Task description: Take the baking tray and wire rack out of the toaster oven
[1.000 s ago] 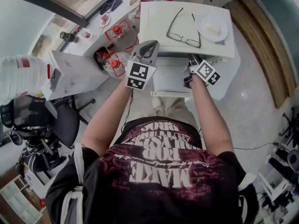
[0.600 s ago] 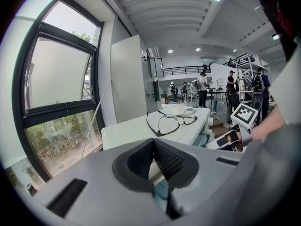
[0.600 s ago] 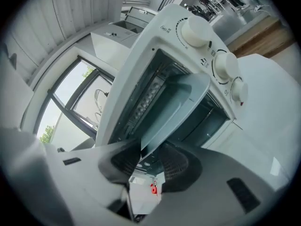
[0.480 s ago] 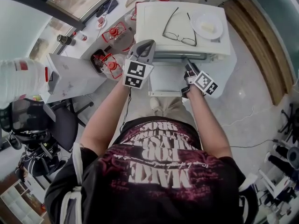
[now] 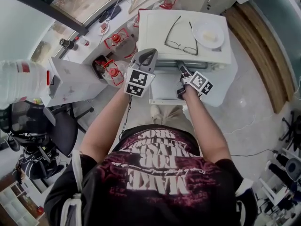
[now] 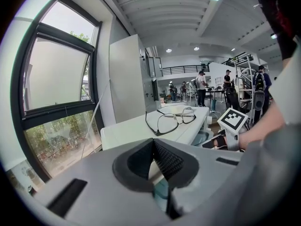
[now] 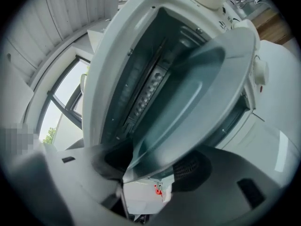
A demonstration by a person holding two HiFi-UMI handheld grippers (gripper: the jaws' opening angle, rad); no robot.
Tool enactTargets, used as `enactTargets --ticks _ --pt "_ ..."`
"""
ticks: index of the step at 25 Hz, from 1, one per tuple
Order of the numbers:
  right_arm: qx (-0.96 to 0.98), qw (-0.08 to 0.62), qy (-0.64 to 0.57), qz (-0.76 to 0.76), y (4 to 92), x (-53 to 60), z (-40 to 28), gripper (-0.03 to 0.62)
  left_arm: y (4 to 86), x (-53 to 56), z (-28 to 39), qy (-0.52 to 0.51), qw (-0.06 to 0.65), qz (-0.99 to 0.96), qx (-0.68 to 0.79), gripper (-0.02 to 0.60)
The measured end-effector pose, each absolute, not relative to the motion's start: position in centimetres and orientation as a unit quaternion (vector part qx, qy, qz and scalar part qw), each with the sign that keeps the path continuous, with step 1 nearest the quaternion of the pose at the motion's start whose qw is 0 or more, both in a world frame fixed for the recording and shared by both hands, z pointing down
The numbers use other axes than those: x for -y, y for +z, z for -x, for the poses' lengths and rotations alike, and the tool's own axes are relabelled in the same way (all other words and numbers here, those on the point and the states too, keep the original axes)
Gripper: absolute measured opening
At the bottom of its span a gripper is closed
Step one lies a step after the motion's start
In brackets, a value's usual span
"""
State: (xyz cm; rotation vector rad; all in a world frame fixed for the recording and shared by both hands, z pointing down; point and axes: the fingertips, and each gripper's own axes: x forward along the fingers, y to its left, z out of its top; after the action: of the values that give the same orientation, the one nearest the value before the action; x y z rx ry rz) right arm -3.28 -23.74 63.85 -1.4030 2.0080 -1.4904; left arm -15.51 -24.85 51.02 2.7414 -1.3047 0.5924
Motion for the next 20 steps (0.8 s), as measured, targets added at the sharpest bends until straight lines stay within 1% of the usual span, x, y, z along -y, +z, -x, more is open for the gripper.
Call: enactTargets --ticks 2,4,5,8,17,19,20 --pt "-0.692 0.137 -0.517 0.485 63.9 24.5 3.4 0.224 50.9 24.9 15.5 0.192 0.022 -0.887 0.420 0.006" --pt "-0.687 0.134 -0.522 0.487 64.1 24.9 3.4 0.176 50.8 25.0 15.6 0.191 0.023 -0.887 0.421 0.006" --pt "-0.686 0.133 -0.523 0.488 64.2 24.9 3.5 0.173 50.9 25.0 15.7 0.191 0.024 -0.886 0.421 0.005" --pt "-0.690 0.139 -0.523 0.482 64.0 24.6 3.6 0.124 51.0 25.1 15.7 0.191 0.027 -0.886 0.421 0.006" --pt "-0.694 0.138 -0.524 0.474 63.7 21.2 3.9 0.115 50.9 25.1 15.8 0.189 0.027 -0.889 0.417 0.005" --pt "-0.694 0.135 -0.519 0.480 64.0 21.5 3.9 0.193 51.0 25.2 15.8 0.188 0.027 -0.889 0.417 0.005" --pt "-0.691 0.138 -0.518 0.485 64.2 21.8 3.8 0.201 51.0 25.2 15.8 0.188 0.027 -0.889 0.417 0.005"
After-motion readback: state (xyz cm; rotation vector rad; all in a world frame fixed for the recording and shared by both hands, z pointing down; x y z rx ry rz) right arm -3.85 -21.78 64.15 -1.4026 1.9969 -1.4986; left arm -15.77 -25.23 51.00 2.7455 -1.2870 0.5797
